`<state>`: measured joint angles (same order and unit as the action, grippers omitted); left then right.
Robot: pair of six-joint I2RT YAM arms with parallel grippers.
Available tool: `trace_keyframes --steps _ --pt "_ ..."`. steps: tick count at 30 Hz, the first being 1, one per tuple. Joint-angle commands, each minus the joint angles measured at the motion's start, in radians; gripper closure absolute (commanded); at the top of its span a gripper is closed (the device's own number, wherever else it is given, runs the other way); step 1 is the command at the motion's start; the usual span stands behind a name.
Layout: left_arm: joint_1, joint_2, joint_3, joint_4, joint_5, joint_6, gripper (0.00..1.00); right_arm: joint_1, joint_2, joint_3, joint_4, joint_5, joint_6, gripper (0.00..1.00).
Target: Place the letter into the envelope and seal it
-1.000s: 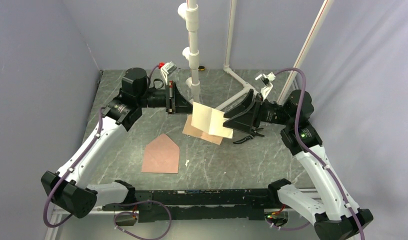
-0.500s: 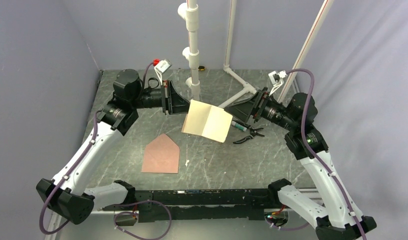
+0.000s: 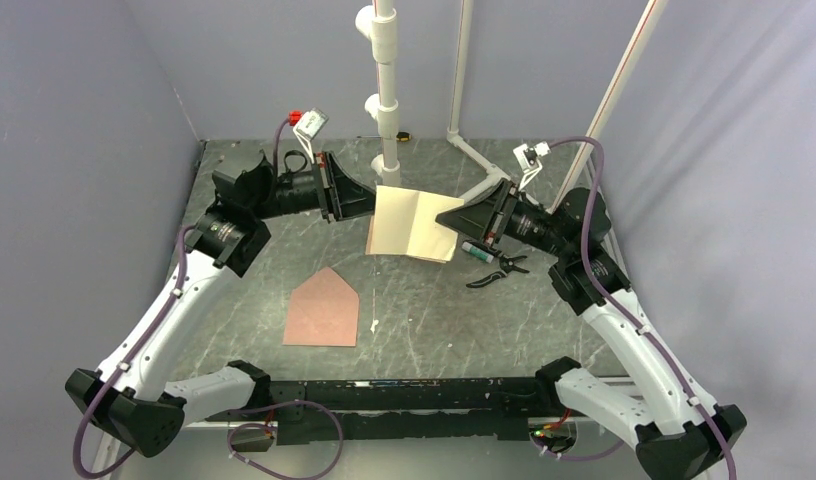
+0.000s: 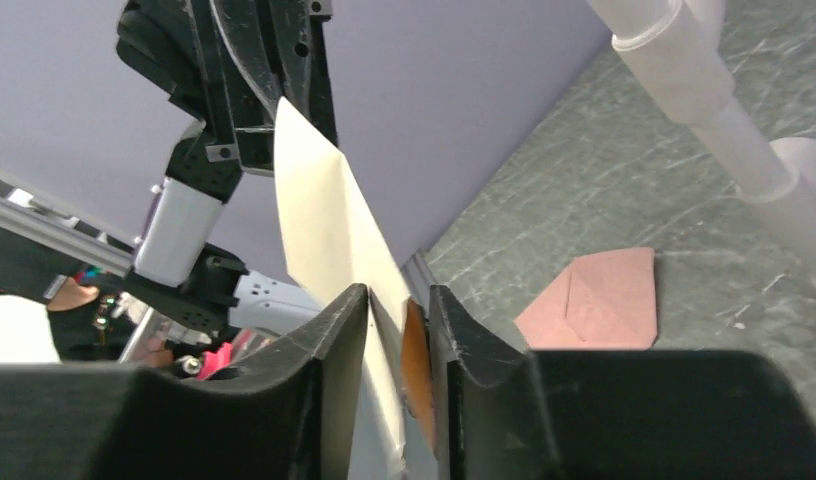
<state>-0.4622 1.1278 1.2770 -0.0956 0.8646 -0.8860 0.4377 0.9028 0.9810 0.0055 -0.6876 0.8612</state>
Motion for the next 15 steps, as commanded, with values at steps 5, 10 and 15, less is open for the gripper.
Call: trace_keyframes --steps 5,10,15 --pt "0.002 -0.022 0.049 -0.085 -0.021 0.062 0.77 0.009 -0.049 -0.033 0.200 0.097 0.104 1.00" --pt "0.006 -0.081 0.120 -0.282 -0.090 0.235 0.47 0.009 -0.078 -0.005 0.214 0.154 0.090 1.00" --pt "0.011 -0.157 0.157 -0.327 -0.191 0.267 0.31 0.009 -0.095 0.003 0.280 0.156 0.117 1.00"
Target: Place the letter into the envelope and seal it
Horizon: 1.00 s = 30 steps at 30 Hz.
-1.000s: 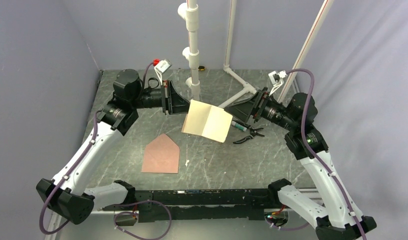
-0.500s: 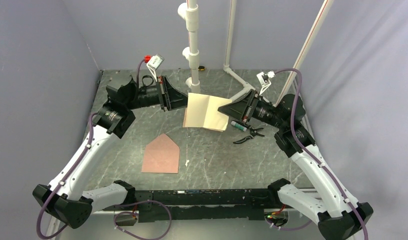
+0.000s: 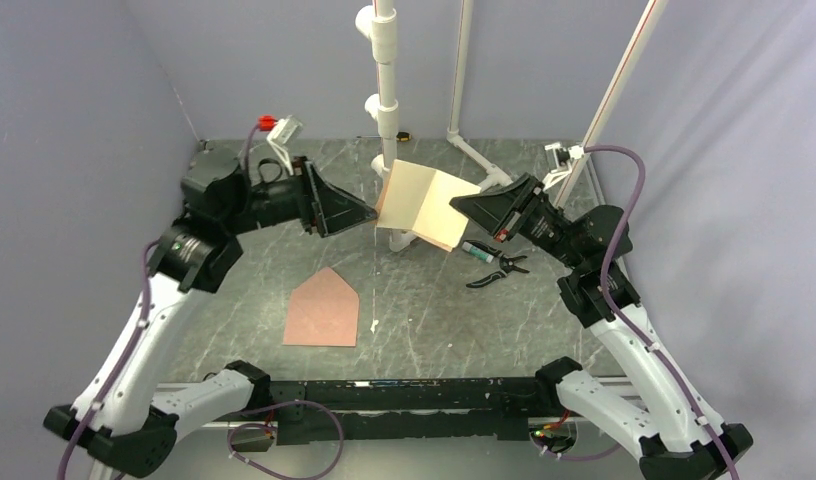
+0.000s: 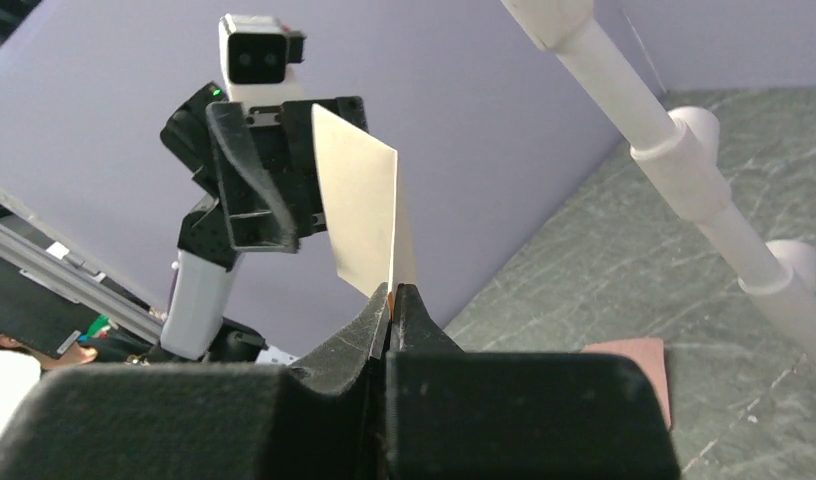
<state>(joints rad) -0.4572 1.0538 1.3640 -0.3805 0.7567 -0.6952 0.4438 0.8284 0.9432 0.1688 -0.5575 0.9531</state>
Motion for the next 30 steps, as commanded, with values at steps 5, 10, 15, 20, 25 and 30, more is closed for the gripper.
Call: trace_keyframes --steps 5,10,15,20,25,30 --pt "0.006 -0.119 0.082 -0.030 -0.160 0.058 0.13 0.003 -0.002 0.029 0.266 -0.071 0.092 1.00" --pt "0.006 -0.065 -0.002 0.116 -0.083 -0.103 0.09 0.004 0.068 0.042 0.471 -0.223 0.217 1.00" --pt "-0.007 0.045 -0.077 0.416 0.138 -0.320 0.07 0.033 0.111 0.087 0.386 -0.241 0.181 1.00" --pt "-0.046 0.055 -0.123 0.607 0.186 -0.396 0.07 0.053 0.126 0.099 0.274 -0.178 0.138 1.00" --pt "-0.063 0.063 -0.146 0.642 0.196 -0.410 0.10 0.064 0.137 0.080 0.323 -0.165 0.161 1.00" --pt "-0.063 -0.003 -0.079 0.387 0.083 -0.208 0.07 0.065 0.118 0.088 0.253 -0.135 0.099 1.00"
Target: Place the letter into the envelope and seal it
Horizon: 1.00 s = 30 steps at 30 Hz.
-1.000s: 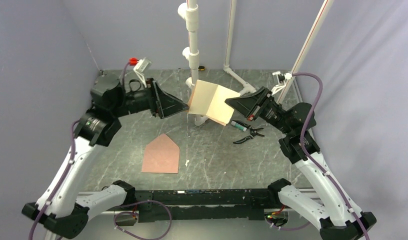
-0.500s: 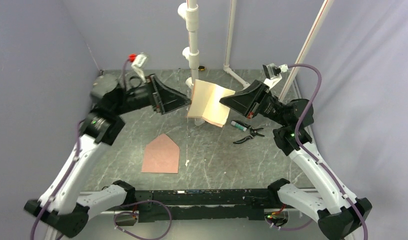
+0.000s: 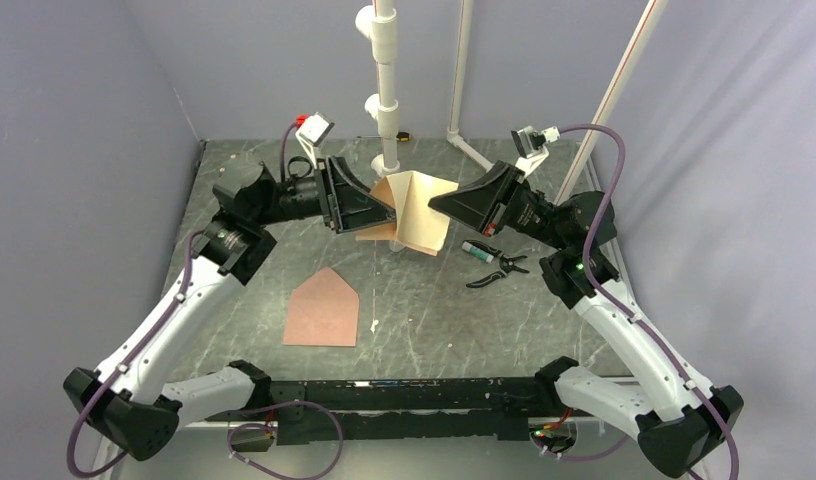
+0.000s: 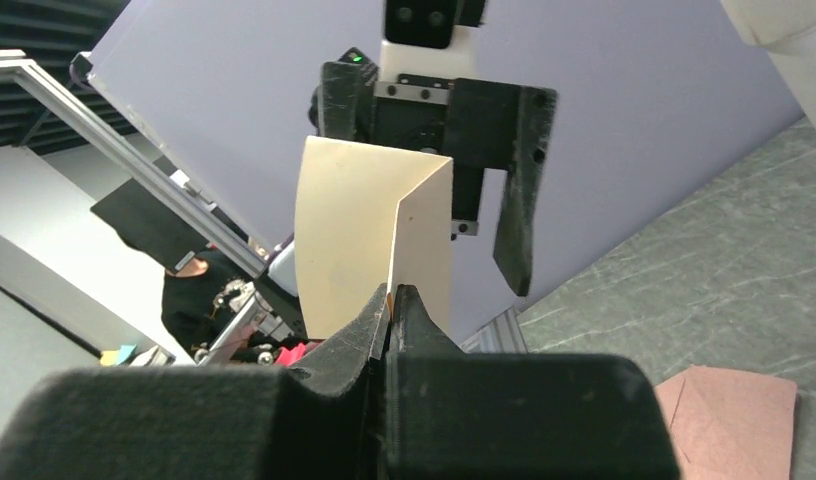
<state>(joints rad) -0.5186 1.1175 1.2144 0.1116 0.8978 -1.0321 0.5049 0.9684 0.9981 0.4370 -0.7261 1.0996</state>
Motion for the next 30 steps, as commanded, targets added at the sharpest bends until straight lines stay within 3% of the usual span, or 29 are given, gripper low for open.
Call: trace_keyframes --steps 1,4,7,9,12,15,18,23,25,27,30 --pt "-0.001 -0.077 0.077 -0.109 -0.063 0.148 0.07 0.004 -0.024 0.033 -0.027 0.038 -0.055 1.00" --pt "-0.001 -0.102 0.110 -0.179 -0.050 0.217 0.07 0.004 -0.038 0.022 -0.074 0.088 -0.084 1.00" --pt "-0.001 -0.140 0.162 -0.312 -0.132 0.311 0.07 0.004 -0.063 0.006 -0.102 0.139 -0.105 1.00" --pt "-0.001 -0.177 0.175 -0.392 -0.273 0.355 0.08 0.004 -0.070 -0.012 -0.034 0.116 -0.093 1.00" --pt "-0.001 -0.230 0.169 -0.514 -0.620 0.335 0.13 0.005 -0.059 -0.037 0.128 0.032 -0.027 1.00" --pt "-0.001 -0.274 0.099 -0.555 -0.833 0.256 0.09 0.010 -0.041 -0.048 0.270 -0.053 0.039 1.00" --pt "-0.001 -0.266 0.048 -0.434 -0.669 0.237 0.07 0.020 -0.024 -0.020 0.250 -0.078 0.036 1.00" --pt "-0.001 -0.099 0.117 -0.308 -0.200 0.228 0.07 0.047 0.008 0.022 0.169 -0.076 0.009 1.00" --pt "-0.001 -0.060 0.101 -0.166 -0.044 0.160 0.07 0.057 0.028 0.034 0.150 -0.067 0.008 1.00" --pt "-0.001 -0.053 0.043 0.028 0.038 0.059 0.07 0.066 0.043 0.036 0.143 -0.049 0.006 1.00" --pt "-0.001 -0.064 -0.039 0.225 0.053 -0.051 0.07 0.075 0.051 0.034 0.142 -0.024 0.013 1.00"
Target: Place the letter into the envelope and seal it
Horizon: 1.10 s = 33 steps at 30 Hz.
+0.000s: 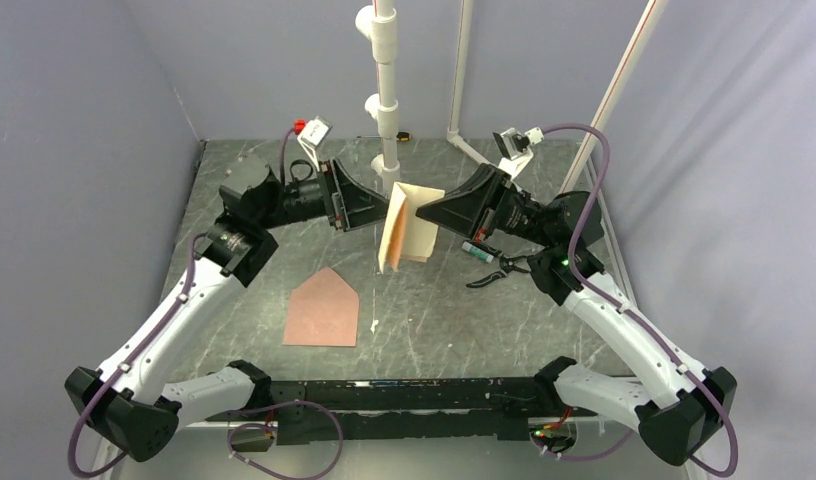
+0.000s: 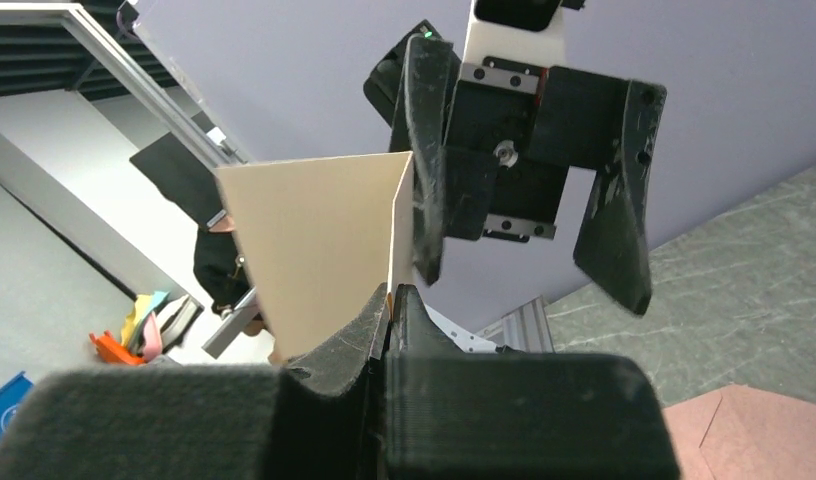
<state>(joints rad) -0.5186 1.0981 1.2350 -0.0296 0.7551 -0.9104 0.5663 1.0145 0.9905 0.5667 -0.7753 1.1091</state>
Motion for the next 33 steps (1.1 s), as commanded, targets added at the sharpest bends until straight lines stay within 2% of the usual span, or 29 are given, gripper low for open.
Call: trace_keyframes --steps 1,8,11,14,16,20,22,25,28,33 --pt "-0.001 -0.045 -0.072 0.390 0.191 -0.189 0.08 0.015 0.008 0.043 0.015 0.030 0.007 1.00" --pt "-0.003 -0.006 -0.088 0.476 0.235 -0.269 0.28 0.034 0.024 0.052 0.016 0.039 0.013 1.00" --pt "-0.003 0.001 -0.059 0.366 0.226 -0.213 0.34 0.040 0.029 0.062 -0.007 0.045 0.002 1.00" --pt "-0.003 -0.015 -0.046 0.263 0.184 -0.143 0.28 0.043 0.018 0.063 -0.060 0.077 -0.035 1.00" --pt "-0.003 -0.039 -0.039 0.208 0.141 -0.098 0.28 0.043 0.009 0.067 -0.110 0.106 -0.064 1.00" --pt "-0.003 -0.102 -0.012 0.049 -0.027 0.016 0.40 0.043 -0.024 0.051 -0.155 0.179 -0.109 1.00" --pt "-0.003 -0.137 -0.020 0.011 -0.090 0.041 0.42 0.043 -0.039 0.040 -0.158 0.198 -0.114 1.00" --pt "-0.003 -0.169 -0.040 0.021 -0.121 0.034 0.38 0.043 -0.037 0.031 -0.122 0.180 -0.104 1.00" --pt "-0.002 -0.160 -0.045 0.060 -0.093 0.010 0.34 0.044 -0.028 0.030 -0.099 0.163 -0.094 1.00" --pt "-0.003 -0.133 -0.047 0.082 -0.049 -0.012 0.20 0.047 -0.017 0.040 -0.092 0.139 -0.092 1.00"
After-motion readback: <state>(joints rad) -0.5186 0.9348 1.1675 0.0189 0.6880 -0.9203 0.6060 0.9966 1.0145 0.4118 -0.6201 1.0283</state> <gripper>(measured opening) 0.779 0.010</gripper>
